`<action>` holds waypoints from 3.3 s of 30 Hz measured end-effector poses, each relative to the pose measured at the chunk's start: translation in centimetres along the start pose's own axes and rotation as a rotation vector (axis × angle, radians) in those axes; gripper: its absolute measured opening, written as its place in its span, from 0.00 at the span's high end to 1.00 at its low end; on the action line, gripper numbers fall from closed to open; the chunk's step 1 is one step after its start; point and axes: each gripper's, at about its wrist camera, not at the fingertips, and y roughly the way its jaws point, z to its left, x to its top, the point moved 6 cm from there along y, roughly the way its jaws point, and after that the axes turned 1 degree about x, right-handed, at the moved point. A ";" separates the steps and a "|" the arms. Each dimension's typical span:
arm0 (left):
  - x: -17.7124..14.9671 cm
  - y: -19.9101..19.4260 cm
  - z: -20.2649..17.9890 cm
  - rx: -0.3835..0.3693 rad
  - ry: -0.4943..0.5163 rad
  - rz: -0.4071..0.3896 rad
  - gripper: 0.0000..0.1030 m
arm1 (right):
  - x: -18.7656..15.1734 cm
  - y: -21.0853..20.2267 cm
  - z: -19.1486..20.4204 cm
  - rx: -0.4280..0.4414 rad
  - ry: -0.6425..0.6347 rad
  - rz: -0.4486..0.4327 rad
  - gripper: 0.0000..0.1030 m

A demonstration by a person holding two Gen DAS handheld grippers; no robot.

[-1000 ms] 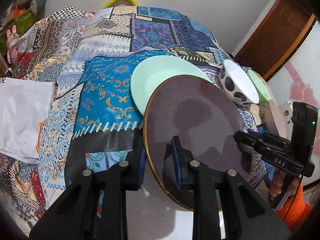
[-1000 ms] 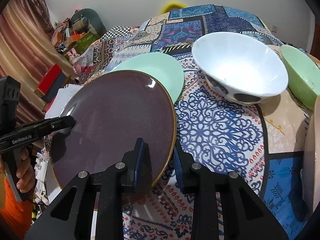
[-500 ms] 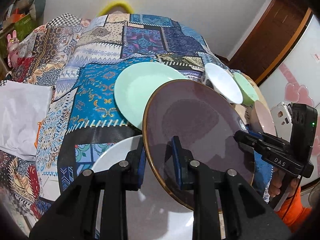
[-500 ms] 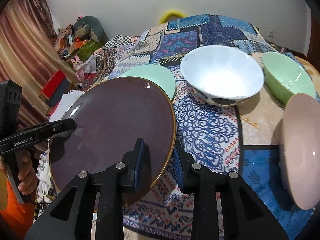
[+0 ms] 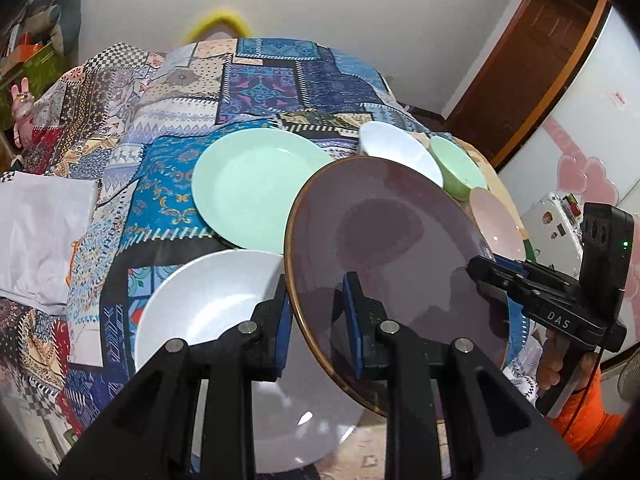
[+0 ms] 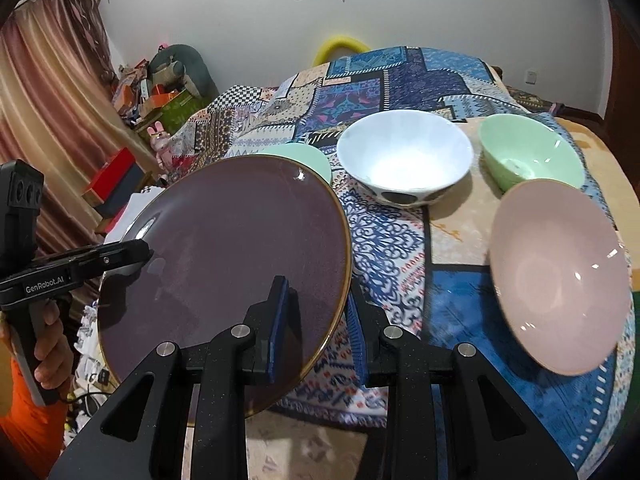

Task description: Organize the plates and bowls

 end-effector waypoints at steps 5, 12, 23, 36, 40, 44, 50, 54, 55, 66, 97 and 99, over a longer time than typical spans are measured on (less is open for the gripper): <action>-0.7 -0.2 -2.0 -0.002 0.016 0.008 0.77 | -0.5 -1.5 -0.7 -0.010 0.002 -0.014 0.75; -1.7 0.3 -4.2 -0.006 0.014 0.027 0.77 | -1.6 -3.0 -2.2 -0.019 0.008 -0.018 0.75; -3.2 2.0 -6.8 -0.020 0.025 0.059 0.77 | -3.6 -3.9 -4.7 -0.032 0.034 -0.003 0.75; -4.6 5.2 -7.1 -0.017 -0.007 0.108 0.77 | -5.4 -2.8 -6.7 -0.037 0.049 0.043 0.75; -4.8 5.9 -7.2 -0.009 -0.004 0.116 0.77 | -5.8 -2.3 -7.3 -0.038 0.058 0.057 0.75; -5.0 6.6 -7.1 -0.011 -0.008 0.128 0.77 | -5.9 -1.9 -7.7 -0.037 0.073 0.066 0.75; -5.4 7.6 -6.7 -0.004 -0.019 0.150 0.76 | -6.0 -1.3 -8.0 -0.036 0.078 0.082 0.75; -5.8 8.1 -6.7 0.005 -0.015 0.164 0.76 | -6.2 -0.9 -8.1 -0.039 0.079 0.096 0.75; -5.9 8.3 -6.8 0.006 -0.015 0.168 0.76 | -6.3 -0.9 -8.2 -0.039 0.081 0.099 0.75; -6.6 9.3 -6.7 0.066 0.015 0.187 0.76 | -6.2 -0.6 -8.5 -0.048 0.081 0.116 0.75; -3.9 -3.1 -1.1 0.284 -0.039 -0.130 0.16 | -2.5 -3.9 -0.8 0.008 -0.065 -0.015 0.41; -4.3 -3.4 0.2 0.300 -0.055 -0.126 0.16 | -2.5 -3.5 -0.3 0.016 -0.075 -0.009 0.41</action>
